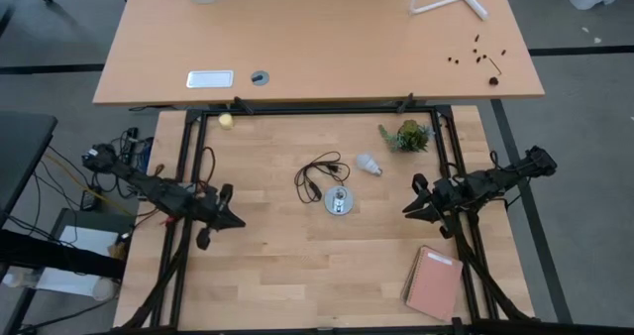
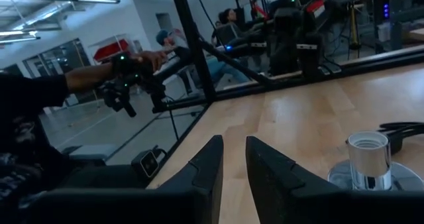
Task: Screw lightbulb
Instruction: Return to Home Position
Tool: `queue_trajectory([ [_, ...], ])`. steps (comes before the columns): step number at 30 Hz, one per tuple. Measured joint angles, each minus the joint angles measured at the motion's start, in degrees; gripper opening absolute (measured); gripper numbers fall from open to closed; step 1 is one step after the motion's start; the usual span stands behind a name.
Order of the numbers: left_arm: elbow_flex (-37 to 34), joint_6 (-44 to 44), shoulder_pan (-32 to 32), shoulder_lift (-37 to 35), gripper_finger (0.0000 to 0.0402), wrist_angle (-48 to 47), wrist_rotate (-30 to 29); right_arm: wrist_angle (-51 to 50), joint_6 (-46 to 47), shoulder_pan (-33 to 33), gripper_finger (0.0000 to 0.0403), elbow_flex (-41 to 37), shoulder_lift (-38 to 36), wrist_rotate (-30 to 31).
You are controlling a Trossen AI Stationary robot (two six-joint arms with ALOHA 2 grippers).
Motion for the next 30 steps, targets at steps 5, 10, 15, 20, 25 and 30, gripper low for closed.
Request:
queue_trajectory([
  [5, 0.0, 0.0, 0.35, -4.01, 0.0012, -0.08, 0.04, 0.03, -0.01, 0.0, 0.0074, 0.0, 0.0, -0.29],
  [10, 0.0, 0.0, 1.98, -8.07, 0.0012, -0.15, 0.06, 0.14, 0.0, 0.0, 0.0075, 0.0, 0.0, -0.3],
  [15, 0.0, 0.0, 3.62, -9.79, 0.0012, -0.25, 0.11, 0.17, 0.01, -0.09, 0.0073, 0.0, 0.0, -0.29],
  [20, 0.0, 0.0, 5.27, -9.77, 0.0012, -0.34, 0.16, 0.2, 0.01, -0.09, 0.0074, 0.0, 0.0, -0.28],
  [25, 0.0, 0.0, 7.27, -9.77, 0.0012, -0.43, 0.14, 0.2, 0.01, -0.07, 0.0074, 0.0, 0.15, -0.27],
  [30, -0.01, 0.0, 8.29, -9.77, 0.0012, -0.23, 0.11, 0.23, 0.01, -0.08, 0.0074, 0.0, 0.17, -0.27],
])
